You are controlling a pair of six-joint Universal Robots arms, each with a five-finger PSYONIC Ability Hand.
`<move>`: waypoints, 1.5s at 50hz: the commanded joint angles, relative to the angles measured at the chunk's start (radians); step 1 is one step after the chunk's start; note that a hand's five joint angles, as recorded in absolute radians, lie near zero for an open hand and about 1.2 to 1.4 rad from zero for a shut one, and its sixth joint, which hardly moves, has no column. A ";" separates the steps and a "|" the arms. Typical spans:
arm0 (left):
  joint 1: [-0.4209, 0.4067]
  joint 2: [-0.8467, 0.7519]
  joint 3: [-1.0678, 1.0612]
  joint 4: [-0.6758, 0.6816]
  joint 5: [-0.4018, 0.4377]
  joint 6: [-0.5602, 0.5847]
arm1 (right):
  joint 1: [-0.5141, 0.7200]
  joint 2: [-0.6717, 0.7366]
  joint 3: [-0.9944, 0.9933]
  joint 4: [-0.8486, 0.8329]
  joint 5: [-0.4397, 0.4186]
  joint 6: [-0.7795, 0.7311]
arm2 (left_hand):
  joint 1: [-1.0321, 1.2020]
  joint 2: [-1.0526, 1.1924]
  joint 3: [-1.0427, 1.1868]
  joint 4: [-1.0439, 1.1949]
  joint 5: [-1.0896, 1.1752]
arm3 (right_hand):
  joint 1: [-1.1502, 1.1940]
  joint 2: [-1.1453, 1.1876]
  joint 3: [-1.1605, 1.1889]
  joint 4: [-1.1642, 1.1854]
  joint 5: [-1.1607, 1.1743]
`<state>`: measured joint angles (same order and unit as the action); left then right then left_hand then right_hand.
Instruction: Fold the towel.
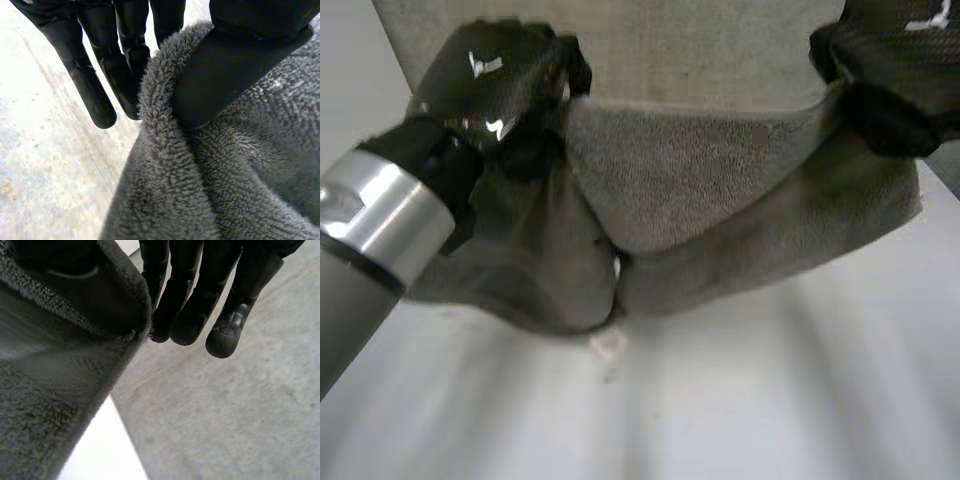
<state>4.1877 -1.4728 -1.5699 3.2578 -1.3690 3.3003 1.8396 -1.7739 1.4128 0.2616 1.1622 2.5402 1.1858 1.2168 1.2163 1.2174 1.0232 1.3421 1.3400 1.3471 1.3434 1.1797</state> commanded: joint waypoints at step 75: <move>0.063 -0.564 -0.068 0.267 0.143 0.162 | 0.027 0.465 0.431 -0.499 0.096 0.057 | -0.858 -0.889 -0.888 -0.889 -0.870 | 0.054 0.056 0.049 0.053 0.042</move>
<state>4.2480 -2.0370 -1.6385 3.5136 -1.2193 3.4659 1.8934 -1.2918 1.8241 -0.2251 1.2588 2.5565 0.3388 0.3344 0.3352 0.3365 0.1552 1.3422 1.3400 1.3471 1.3434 1.1799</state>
